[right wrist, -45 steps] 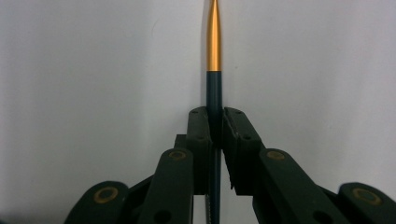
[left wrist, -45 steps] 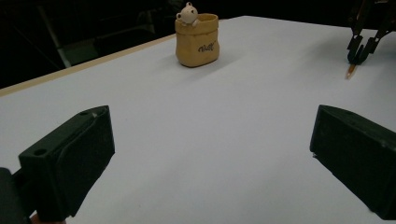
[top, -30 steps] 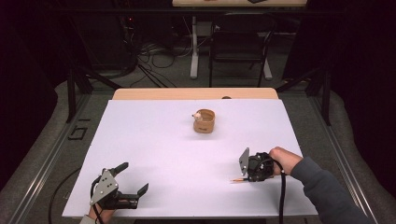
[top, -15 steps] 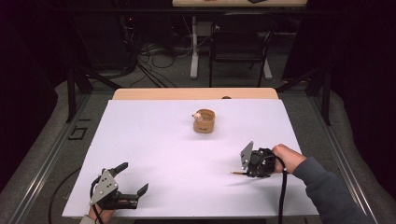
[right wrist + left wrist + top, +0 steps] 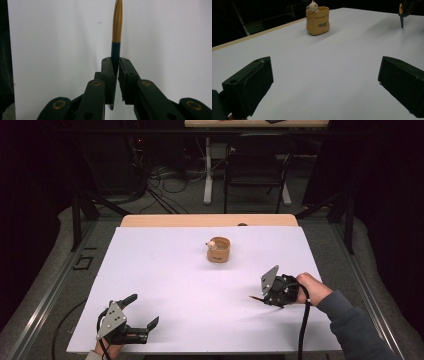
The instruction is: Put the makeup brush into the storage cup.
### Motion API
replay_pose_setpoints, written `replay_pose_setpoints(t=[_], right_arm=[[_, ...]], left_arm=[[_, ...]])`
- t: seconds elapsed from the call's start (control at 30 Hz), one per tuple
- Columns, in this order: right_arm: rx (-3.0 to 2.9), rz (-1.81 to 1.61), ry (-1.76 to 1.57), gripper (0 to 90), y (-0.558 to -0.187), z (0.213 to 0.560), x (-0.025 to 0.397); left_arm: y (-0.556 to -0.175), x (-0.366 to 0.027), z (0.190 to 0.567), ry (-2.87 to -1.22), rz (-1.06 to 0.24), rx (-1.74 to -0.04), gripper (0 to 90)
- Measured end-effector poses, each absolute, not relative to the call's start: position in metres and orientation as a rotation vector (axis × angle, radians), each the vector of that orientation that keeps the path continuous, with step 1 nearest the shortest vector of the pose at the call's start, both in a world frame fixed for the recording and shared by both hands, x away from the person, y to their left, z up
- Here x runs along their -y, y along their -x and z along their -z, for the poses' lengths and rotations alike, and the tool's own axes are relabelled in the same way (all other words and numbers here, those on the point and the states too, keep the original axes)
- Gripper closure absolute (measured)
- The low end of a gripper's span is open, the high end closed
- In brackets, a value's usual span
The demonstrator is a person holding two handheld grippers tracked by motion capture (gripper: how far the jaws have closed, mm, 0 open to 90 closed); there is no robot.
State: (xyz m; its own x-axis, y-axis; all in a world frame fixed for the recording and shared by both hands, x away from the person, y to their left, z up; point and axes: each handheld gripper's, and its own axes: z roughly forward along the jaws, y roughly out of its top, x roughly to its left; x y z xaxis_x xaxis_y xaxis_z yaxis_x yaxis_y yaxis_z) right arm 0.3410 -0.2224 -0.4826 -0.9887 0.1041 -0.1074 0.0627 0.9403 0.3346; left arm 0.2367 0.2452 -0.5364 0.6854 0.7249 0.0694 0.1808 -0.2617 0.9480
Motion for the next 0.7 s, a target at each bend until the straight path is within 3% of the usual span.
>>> replay_pose_setpoints(t=[0.7], right_arm=[[-2.828,-0.825,-0.325,83.1,-0.337,0.464,0.236]], left_arm=[[-0.237,-0.245,0.536,-1.797,-0.617,-0.722,0.0]])
